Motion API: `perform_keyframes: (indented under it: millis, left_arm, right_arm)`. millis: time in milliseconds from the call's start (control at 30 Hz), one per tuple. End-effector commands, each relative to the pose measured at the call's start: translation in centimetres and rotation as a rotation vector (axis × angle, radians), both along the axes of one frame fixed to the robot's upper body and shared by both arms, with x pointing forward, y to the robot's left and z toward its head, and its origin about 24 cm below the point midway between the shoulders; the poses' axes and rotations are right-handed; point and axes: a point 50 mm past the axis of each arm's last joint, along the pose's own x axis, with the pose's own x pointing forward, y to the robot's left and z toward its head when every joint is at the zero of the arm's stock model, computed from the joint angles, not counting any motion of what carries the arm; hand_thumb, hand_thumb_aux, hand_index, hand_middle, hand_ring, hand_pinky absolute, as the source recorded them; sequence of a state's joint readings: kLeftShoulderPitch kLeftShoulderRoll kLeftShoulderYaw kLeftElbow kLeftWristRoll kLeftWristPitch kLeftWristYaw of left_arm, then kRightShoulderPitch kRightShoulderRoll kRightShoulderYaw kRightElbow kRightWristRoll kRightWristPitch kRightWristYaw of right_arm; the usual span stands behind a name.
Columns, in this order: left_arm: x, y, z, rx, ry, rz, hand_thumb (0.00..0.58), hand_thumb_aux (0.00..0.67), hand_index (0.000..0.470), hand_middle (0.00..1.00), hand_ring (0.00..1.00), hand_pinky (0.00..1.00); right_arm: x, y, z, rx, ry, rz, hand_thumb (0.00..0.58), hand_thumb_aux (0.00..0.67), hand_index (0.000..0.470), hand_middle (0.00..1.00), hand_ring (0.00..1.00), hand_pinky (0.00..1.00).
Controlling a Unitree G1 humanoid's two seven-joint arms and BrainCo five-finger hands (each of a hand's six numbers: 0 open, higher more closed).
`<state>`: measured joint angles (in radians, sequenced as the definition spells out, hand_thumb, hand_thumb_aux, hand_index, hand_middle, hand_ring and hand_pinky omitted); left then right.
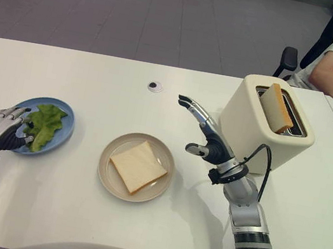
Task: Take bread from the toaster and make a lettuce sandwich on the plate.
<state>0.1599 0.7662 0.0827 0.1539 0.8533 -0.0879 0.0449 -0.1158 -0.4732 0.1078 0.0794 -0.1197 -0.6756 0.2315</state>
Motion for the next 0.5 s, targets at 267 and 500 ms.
perform_keyframes:
  millis: [267, 500]
  left_arm:
    - [0.1, 0.1, -1.0, 0.002, 0.033, -0.002, 0.480, 0.391, 0.275, 0.00, 0.00, 0.00]
    - [-0.2, 0.1, -1.7, 0.011, 0.054, -0.012, 0.580, 0.670, 0.470, 0.00, 0.00, 0.00]
  right_arm:
    - [-0.2, 0.0, -0.1, -0.019, 0.008, 0.004, 0.000, 0.000, 0.000, 0.00, 0.00, 0.00]
    - [-0.1, -0.1, 0.2, -0.017, -0.001, 0.010, 0.000, 0.000, 0.000, 0.00, 0.00, 0.00]
